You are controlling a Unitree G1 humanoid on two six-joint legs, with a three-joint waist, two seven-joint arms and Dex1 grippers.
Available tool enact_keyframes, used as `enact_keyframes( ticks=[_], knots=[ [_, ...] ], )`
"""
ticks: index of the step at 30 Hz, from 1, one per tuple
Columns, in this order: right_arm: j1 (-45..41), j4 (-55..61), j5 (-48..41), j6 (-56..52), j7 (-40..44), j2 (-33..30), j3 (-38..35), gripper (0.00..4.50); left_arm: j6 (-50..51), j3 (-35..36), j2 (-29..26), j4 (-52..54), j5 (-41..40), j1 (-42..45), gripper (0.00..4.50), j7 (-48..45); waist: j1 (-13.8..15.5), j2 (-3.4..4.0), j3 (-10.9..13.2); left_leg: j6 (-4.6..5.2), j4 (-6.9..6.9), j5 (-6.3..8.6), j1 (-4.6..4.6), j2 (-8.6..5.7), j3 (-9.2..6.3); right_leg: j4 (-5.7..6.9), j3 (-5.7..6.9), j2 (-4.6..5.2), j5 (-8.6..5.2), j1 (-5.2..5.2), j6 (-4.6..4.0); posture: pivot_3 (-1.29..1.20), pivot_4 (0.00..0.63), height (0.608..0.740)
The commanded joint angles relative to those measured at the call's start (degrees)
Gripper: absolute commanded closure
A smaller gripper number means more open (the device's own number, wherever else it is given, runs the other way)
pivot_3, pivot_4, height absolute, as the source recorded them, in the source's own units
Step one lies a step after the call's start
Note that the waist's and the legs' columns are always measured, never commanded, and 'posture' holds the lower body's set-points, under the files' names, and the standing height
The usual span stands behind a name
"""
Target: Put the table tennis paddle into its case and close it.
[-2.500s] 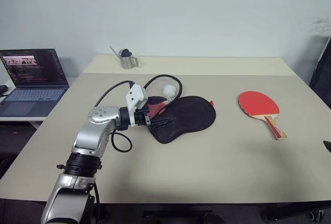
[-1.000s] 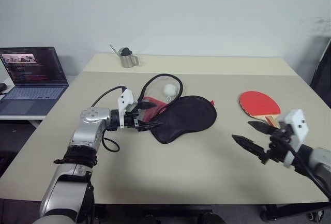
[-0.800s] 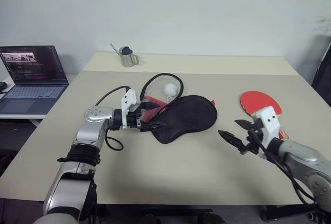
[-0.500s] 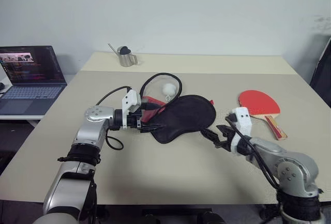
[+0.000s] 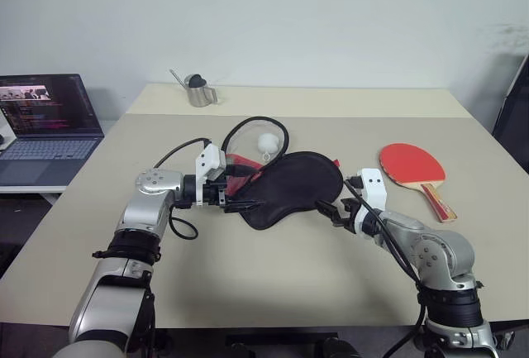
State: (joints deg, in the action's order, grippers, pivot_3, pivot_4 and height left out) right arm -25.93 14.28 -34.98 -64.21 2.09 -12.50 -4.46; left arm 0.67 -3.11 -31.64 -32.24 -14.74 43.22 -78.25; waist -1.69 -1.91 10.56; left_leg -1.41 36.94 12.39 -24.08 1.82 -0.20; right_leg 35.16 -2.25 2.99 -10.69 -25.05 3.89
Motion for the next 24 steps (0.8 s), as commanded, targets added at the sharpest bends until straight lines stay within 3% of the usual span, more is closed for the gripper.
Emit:
enact_keyframes(
  ticks=[1,5,13,24],
  knots=[
    [-2.72,-1.39,-1.02,1.77,0.95,2.94,-1.93,0.07,-0.15,0.05,0.02,2.15,-0.49,0.86,0.0,-0.92,-0.08,0.0,0.0,0.0,0.0,0.0,0.01,0.0,0.0,0.02,-0.01,-0.01,0.0,0.0,0.0,0.0,0.15,0.74],
    [-5.58,-6.1,-2.23,1.48,0.73,6.96,-4.97,0.07,0.04,-0.17,-0.01,1.75,-0.42,1.2,0.0,-1.67,-0.18,0.0,0.0,0.02,0.0,-0.01,0.08,0.03,-0.01,0.12,-0.05,-0.06,0.02,-0.01,0.03,0.0,0.15,0.74],
    [-8.39,-10.46,0.74,3.48,-0.7,8.01,-4.94,0.07,-0.79,0.18,-0.87,0.13,0.05,1.96,0.0,-1.98,-0.2,0.0,0.0,0.02,0.0,-0.02,0.1,0.03,-0.01,0.3,-0.05,-0.06,0.02,-0.03,0.03,0.0,0.15,0.74],
    [-3.0,-0.34,6.28,4.36,2.74,1.7,3.54,0.07,-0.97,0.39,-1.05,0.66,-0.07,1.19,0.0,-1.4,-0.21,0.0,0.0,0.03,0.01,-0.02,0.23,0.03,-0.04,0.77,-0.05,-0.08,-0.12,-0.14,0.02,0.0,0.15,0.74]
  ],
)
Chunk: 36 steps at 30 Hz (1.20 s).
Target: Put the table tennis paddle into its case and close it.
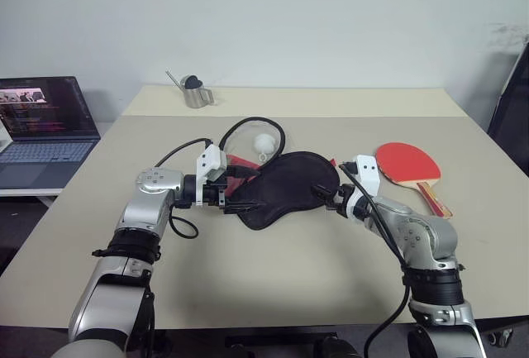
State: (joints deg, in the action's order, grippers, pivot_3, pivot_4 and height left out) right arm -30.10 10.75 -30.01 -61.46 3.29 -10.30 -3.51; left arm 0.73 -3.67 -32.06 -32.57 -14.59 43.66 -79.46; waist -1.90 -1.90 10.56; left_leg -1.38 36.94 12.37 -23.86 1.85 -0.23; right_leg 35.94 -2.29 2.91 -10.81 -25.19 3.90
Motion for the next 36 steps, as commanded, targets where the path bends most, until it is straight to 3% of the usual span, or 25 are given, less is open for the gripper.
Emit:
enact_keyframes(
  ticks=[1,16,29,36],
  knots=[
    [1.98,3.29,1.72,1.97,1.81,-0.34,3.31,0.07,-1.04,0.95,-0.64,0.97,-0.23,0.77,0.0,-0.16,-0.01,0.0,0.0,0.0,0.0,0.0,0.01,0.01,-0.03,0.03,0.0,-0.03,-0.02,-0.01,-0.04,0.0,0.15,0.74],
    [0.52,-4.81,4.9,6.09,3.09,3.71,2.57,0.07,-1.68,1.04,-0.16,0.06,-0.12,1.39,0.0,0.46,-0.04,0.0,0.0,0.07,0.02,-0.05,0.01,0.03,-0.06,0.07,-0.02,-0.09,-0.1,-0.03,-0.2,0.0,0.15,0.74],
    [-7.04,-8.59,-3.6,2.2,-2.59,15.19,-11.04,0.07,-2.13,0.96,0.55,-0.27,-0.24,1.67,0.0,1.0,-0.04,0.0,0.0,0.08,0.01,-0.05,0.0,0.05,-0.1,0.08,-0.01,-0.11,0.03,-0.03,0.02,0.0,0.15,0.74],
    [-7.68,-9.6,-4.33,1.87,-5.66,17.95,-12.94,0.07,-2.0,0.78,0.85,0.02,-0.28,1.36,0.0,1.28,-0.16,0.01,0.0,0.08,0.0,-0.05,0.01,0.05,-0.1,0.08,0.0,-0.11,0.03,-0.04,0.01,0.0,0.15,0.74]
  ],
)
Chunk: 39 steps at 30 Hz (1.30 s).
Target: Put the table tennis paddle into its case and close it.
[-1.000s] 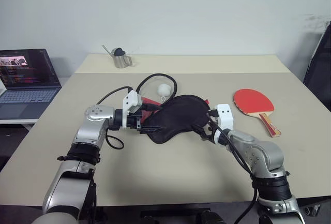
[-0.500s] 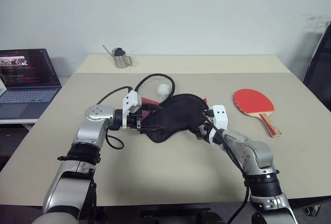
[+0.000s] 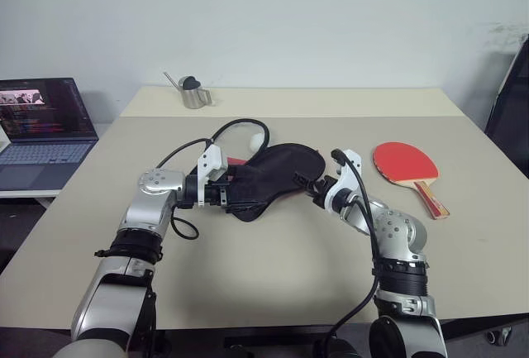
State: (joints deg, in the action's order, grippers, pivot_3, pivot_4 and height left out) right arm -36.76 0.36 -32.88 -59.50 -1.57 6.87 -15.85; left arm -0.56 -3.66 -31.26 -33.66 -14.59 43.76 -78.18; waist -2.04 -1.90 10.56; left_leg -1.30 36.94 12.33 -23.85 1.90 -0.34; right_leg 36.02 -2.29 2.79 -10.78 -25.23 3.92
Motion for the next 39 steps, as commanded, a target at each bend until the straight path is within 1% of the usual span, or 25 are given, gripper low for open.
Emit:
enact_keyframes(
  ticks=[1,10,13,17,23,28,33,36,39],
  knots=[
    [-0.87,0.81,-1.3,-0.16,-1.0,0.8,-0.46,0.07,-0.68,0.76,0.04,1.16,-0.29,1.21,0.0,-0.01,-0.04,0.0,0.0,0.0,0.0,0.0,0.0,0.0,0.0,0.0,0.0,0.0,0.0,0.0,0.0,0.0,0.15,0.74],
    [0.3,-2.44,0.4,2.37,-3.03,2.4,0.84,0.07,-0.6,0.57,0.15,1.13,-0.21,1.34,0.0,-0.15,-0.34,0.0,0.0,0.0,-0.01,0.0,0.0,0.0,-0.01,0.0,0.0,0.0,0.0,0.0,0.0,0.0,0.15,0.74],
    [-0.04,-3.33,1.01,3.67,-3.0,2.3,2.1,0.6,-0.57,0.51,0.28,1.14,-0.19,1.47,0.0,-0.11,-0.38,0.01,0.0,0.0,-0.01,0.0,0.0,0.0,-0.01,0.0,0.0,0.0,0.0,0.0,0.0,0.0,0.15,0.74],
    [0.34,-2.06,2.6,4.82,-3.22,1.4,4.43,1.96,-0.55,0.6,0.15,1.17,-0.2,1.42,0.0,-0.13,-0.51,0.01,0.0,0.0,-0.02,0.0,0.0,0.0,-0.01,0.0,0.0,0.0,0.0,-0.01,0.0,0.0,0.15,0.74],
    [0.63,-1.69,4.96,5.2,-4.09,0.38,6.65,1.96,-0.48,0.56,0.17,1.15,-0.1,1.37,0.0,0.01,-0.54,0.01,0.0,0.0,-0.01,0.0,-0.01,0.0,-0.02,0.0,0.0,0.0,-0.01,-0.01,0.0,0.0,0.15,0.74],
    [-0.06,-3.05,9.8,6.57,-5.32,-0.14,9.84,1.96,-0.6,0.42,0.38,1.0,-0.02,1.56,0.0,0.03,-0.6,0.0,0.0,0.0,-0.02,0.0,-0.01,0.0,-0.03,0.0,0.01,-0.01,-0.01,-0.01,-0.01,0.0,0.15,0.74],
    [0.09,-3.05,11.7,6.85,-6.68,0.82,9.78,1.96,-0.64,0.5,0.33,0.97,0.03,1.53,0.0,0.1,-0.6,0.01,0.0,0.0,-0.02,0.0,-0.01,0.0,-0.04,0.0,0.01,-0.01,-0.01,-0.01,-0.01,0.0,0.15,0.74],
    [0.13,-3.91,14.36,8.52,-8.07,0.53,10.29,1.96,-0.59,0.53,0.36,1.01,0.06,1.51,0.0,0.17,-0.61,0.01,0.0,0.0,-0.02,0.0,-0.01,0.0,-0.04,0.0,0.01,-0.01,-0.01,-0.01,-0.01,0.0,0.15,0.74],
    [0.08,-4.88,17.46,11.5,-7.46,-0.67,12.31,1.96,-0.65,0.6,0.44,0.9,0.05,1.61,0.0,0.22,-0.67,0.01,0.0,0.0,-0.02,0.0,-0.01,0.0,-0.04,0.0,0.01,-0.01,-0.02,-0.02,-0.03,0.0,0.15,0.74]
  ],
)
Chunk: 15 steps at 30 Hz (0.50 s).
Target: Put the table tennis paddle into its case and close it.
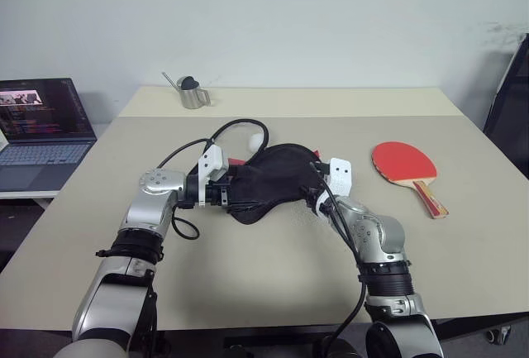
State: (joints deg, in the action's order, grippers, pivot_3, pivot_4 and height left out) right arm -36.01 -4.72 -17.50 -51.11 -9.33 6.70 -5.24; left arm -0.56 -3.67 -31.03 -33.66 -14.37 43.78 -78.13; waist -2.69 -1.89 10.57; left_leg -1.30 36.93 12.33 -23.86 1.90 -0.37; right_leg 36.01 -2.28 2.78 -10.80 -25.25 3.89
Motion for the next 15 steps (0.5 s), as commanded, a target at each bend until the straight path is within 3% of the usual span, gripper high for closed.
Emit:
enact_keyframes(
  ticks=[1,11,15],
  knots=[
    [-0.67,-0.09,2.36,3.3,0.71,-0.48,1.89,1.96,-0.71,0.62,0.22,0.86,-0.16,1.61,0.0,0.16,-0.04,0.0,0.0,0.0,0.0,0.0,0.0,0.0,0.0,0.0,0.0,0.0,0.0,0.0,0.0,0.0,0.15,0.74],
    [-0.55,-2.5,3.3,2.76,3.39,0.27,2.63,1.96,-0.77,0.64,0.41,0.89,-0.09,1.61,0.0,0.34,-0.13,0.0,0.0,0.0,-0.01,0.0,0.0,0.0,0.0,0.0,0.0,0.0,0.0,0.0,0.01,0.0,0.15,0.74],
    [-1.21,-3.66,4.52,3.45,3.44,0.27,3.19,2.84,-0.83,0.64,0.56,0.94,-0.01,1.55,0.0,0.37,-0.25,0.0,0.0,0.0,-0.01,0.0,0.0,0.0,0.0,0.0,0.0,0.0,0.0,0.0,0.01,0.0,0.15,0.74]
  ],
)
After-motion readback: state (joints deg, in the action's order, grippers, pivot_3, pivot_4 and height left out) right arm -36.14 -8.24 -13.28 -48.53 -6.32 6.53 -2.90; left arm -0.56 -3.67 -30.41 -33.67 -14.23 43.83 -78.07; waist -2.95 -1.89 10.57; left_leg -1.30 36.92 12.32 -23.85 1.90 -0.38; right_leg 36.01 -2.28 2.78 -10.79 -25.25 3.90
